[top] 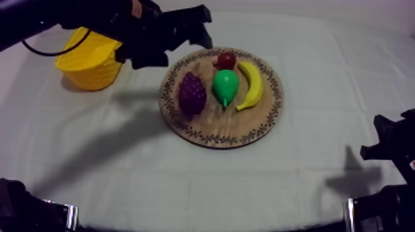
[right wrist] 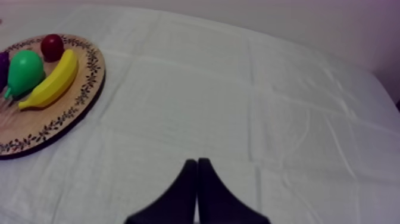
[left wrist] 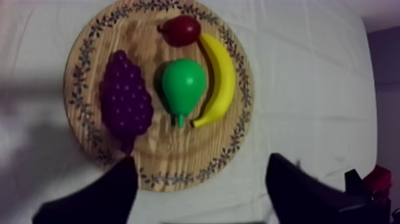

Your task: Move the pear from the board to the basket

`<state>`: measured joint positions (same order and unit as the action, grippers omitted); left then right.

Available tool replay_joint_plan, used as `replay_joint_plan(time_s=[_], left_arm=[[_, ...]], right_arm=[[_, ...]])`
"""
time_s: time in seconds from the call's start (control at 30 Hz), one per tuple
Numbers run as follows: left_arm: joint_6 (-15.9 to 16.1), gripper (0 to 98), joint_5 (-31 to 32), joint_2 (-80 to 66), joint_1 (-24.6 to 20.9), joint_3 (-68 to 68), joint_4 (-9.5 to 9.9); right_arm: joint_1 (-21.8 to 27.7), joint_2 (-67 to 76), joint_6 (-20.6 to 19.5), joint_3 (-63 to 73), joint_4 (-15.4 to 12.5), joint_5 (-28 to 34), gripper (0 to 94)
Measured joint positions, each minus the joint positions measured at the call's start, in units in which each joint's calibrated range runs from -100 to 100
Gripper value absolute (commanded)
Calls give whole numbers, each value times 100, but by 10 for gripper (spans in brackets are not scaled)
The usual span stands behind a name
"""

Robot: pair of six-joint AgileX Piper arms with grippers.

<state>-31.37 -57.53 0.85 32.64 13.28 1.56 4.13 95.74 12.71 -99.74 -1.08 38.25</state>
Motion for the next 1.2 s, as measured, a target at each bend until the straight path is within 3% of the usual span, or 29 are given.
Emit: replay_joint_plan(time_s=[0.3,0.63,0.9,1.2], left_arm=[[1,953,190,277,-37,47,-8],[380,956,488,1162,-80,-271,-351],[662,951,-67,2277,-109,-1322,-523],[819,919,-1043,3623,-120,-2915,-573]], right_arm=[[0,0,0,0,0,0,3],[-43,0,0,0,0,0,3],[-43,0,0,0,0,0,3],[-47,0,0,0,0,-7,3]])
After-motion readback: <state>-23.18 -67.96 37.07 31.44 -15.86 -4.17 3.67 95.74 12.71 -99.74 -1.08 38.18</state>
